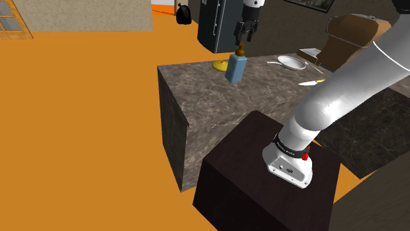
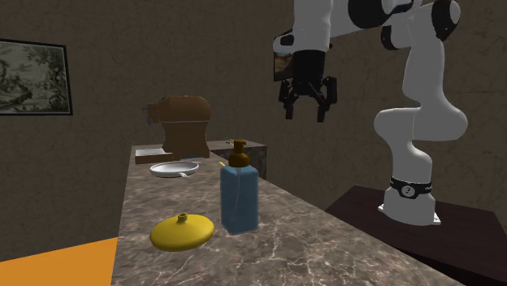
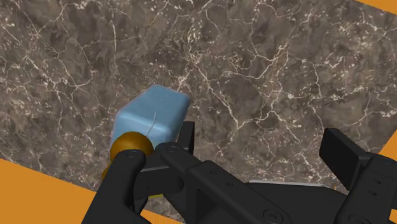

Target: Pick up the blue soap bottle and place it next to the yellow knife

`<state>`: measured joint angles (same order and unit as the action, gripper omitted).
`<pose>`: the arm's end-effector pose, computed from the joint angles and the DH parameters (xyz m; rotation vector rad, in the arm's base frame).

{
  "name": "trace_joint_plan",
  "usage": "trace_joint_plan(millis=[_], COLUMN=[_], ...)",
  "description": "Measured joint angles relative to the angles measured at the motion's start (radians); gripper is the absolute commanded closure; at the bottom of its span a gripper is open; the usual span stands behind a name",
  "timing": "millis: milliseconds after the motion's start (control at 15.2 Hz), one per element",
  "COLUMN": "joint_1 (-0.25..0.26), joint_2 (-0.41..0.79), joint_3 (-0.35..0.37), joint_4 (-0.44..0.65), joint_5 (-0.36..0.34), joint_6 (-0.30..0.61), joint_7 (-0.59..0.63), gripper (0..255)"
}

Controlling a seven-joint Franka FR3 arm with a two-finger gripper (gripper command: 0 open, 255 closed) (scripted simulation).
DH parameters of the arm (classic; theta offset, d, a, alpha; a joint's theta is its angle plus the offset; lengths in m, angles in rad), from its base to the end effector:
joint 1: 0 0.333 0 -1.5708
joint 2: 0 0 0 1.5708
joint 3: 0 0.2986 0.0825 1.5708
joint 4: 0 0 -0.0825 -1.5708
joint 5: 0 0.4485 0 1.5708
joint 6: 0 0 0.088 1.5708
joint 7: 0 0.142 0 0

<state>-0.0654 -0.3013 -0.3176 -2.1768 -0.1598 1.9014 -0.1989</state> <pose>0.4905 -0.2187 0.4387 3.0758 -0.1852 -0.0047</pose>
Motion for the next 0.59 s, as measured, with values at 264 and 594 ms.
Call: trace_joint_plan(millis=[264,594], joint_1=[-0.015,-0.052], joint_2=[0.154,0.341], joint_3=[-0.065,-0.124], joint_4=[0.126,0.289], joint_5=[0.049,0.136], joint_6=[0.026,0.034], joint_7=[-0.093,-0.211], gripper=[0,0])
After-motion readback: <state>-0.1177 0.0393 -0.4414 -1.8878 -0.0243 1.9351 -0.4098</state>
